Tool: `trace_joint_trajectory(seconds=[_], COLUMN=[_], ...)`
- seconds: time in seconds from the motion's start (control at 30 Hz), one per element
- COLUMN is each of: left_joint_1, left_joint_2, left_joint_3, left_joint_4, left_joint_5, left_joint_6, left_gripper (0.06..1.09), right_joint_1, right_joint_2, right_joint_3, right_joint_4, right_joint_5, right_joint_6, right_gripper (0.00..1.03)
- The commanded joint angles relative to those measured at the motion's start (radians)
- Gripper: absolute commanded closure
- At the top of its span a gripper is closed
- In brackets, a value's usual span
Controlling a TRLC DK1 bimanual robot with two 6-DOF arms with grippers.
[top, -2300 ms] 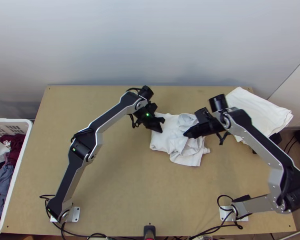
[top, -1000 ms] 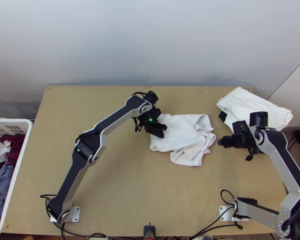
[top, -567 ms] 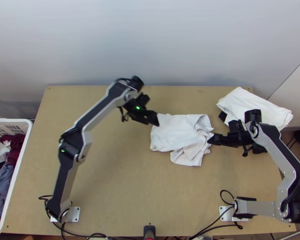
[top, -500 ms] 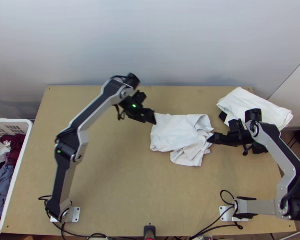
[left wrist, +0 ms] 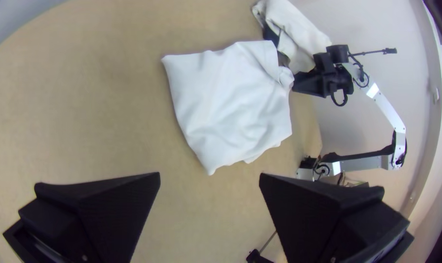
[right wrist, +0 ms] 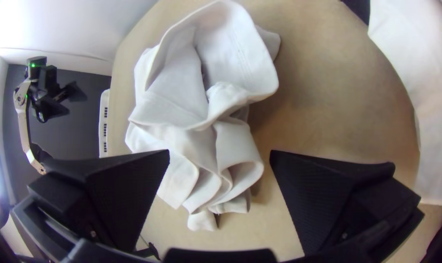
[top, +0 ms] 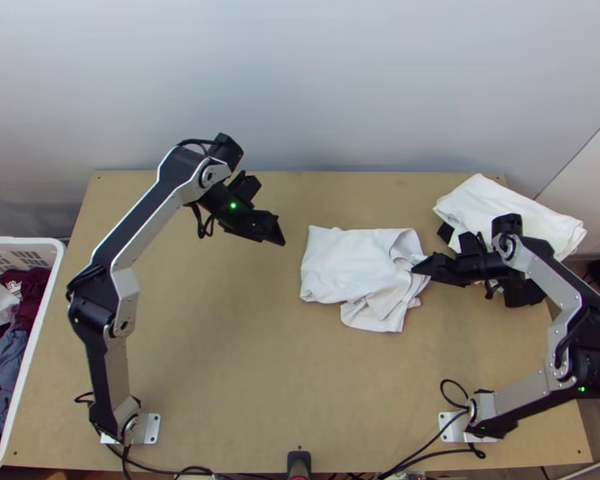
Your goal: Fold the t-shirt
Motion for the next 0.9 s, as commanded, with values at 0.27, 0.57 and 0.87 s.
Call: trace_joint_trajectory(seconds=[0.27, 0.57, 0.87], left_joint_1=[0.036, 0.044, 0.091], left_joint_2=[-0.114, -0.151, -0.175], left_joint_3=[-0.184, -0.230, -0.265], left_joint_4=[0.022, 0.027, 0.053], left_joint_5=[-0.046, -0.080, -0.095], left_joint_6=[0.022, 0.020, 0.009], left_gripper=[0.10, 0.10, 0.11], right_joint_1=[0.128, 0.257, 0.287], right_joint_2=[0.138, 0.278, 0.209], right_joint_3=[0.010, 0.089, 0.051], right_joint_4=[0.088, 0.105, 0.329], right_joint_5=[-0.134, -0.164, -0.161], right_joint_6=[0.007, 0.011, 0.151], right_gripper=[0.07, 0.16, 1.00])
